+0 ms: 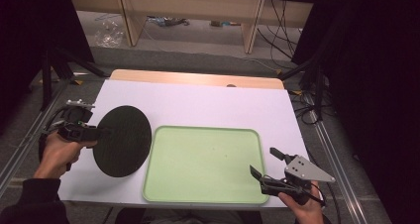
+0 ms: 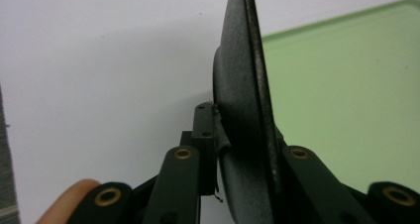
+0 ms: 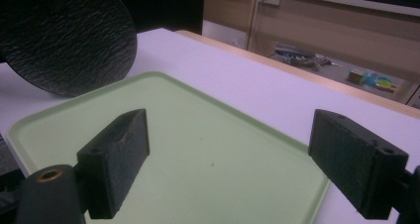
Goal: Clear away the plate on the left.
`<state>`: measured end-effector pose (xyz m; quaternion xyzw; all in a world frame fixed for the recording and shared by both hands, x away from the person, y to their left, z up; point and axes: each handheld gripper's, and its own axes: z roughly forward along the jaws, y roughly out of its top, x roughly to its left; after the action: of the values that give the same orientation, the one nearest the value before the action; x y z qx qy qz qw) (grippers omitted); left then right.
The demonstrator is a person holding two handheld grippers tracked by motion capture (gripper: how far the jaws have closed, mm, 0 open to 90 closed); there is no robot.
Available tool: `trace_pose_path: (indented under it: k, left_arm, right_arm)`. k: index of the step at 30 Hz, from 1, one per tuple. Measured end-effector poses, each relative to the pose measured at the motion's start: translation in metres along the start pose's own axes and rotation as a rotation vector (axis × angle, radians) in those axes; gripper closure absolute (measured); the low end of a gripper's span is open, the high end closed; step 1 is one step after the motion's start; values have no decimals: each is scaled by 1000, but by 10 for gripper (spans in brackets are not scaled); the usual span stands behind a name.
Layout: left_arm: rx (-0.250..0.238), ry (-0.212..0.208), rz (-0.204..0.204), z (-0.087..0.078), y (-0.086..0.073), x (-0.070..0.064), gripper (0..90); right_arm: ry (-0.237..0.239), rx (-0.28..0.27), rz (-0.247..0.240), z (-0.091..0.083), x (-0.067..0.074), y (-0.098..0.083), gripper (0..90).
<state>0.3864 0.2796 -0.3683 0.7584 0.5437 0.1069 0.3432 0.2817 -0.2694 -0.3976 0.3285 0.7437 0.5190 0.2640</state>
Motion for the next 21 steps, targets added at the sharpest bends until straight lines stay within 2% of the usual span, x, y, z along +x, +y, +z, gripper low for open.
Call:
trace_pose_path:
  k: [1,2,3,4,5,6,7,10,11,14,15,17,21]
  left_arm:
    - [-11,-22,-19,1,-2,6,775]
    - [-30,-45,-51,2,-5,13,782]
    - [-41,-69,-95,4,-8,19,786]
    - [-41,-69,-95,4,-8,19,789]
    - [-71,-101,-163,8,-12,29,791]
    - [-73,-108,-176,9,-14,33,792]
    - [-92,-118,-212,11,-16,36,793]
    - [-84,-127,-224,11,-17,40,793]
    - [-97,-134,-250,12,-18,41,793]
    - [-109,-151,-275,13,-19,44,791]
    - [-107,-160,-272,14,-18,45,785]
    - [-105,-156,-278,15,-16,45,786]
    - [-100,-160,-290,16,-16,48,788]
  right_arm:
    - [3,-8,1,1,0,0,168]
    - [-8,-8,-14,1,-1,0,168]
    - [-9,5,-1,0,0,0,168]
    - [-9,5,-1,0,0,0,168]
    - [-15,-9,-23,1,-2,0,168]
    - [-11,-9,-15,1,-1,0,169]
    - [-7,3,-3,0,-1,0,169]
    - [-17,-6,-11,1,-1,0,169]
    - [-8,0,-1,0,0,0,169]
    - [-10,1,-16,1,-1,0,169]
    - [-6,-7,-25,1,-2,0,170]
    - [-14,-6,-11,1,-1,0,169]
    - [-9,-2,-22,0,-2,-1,170]
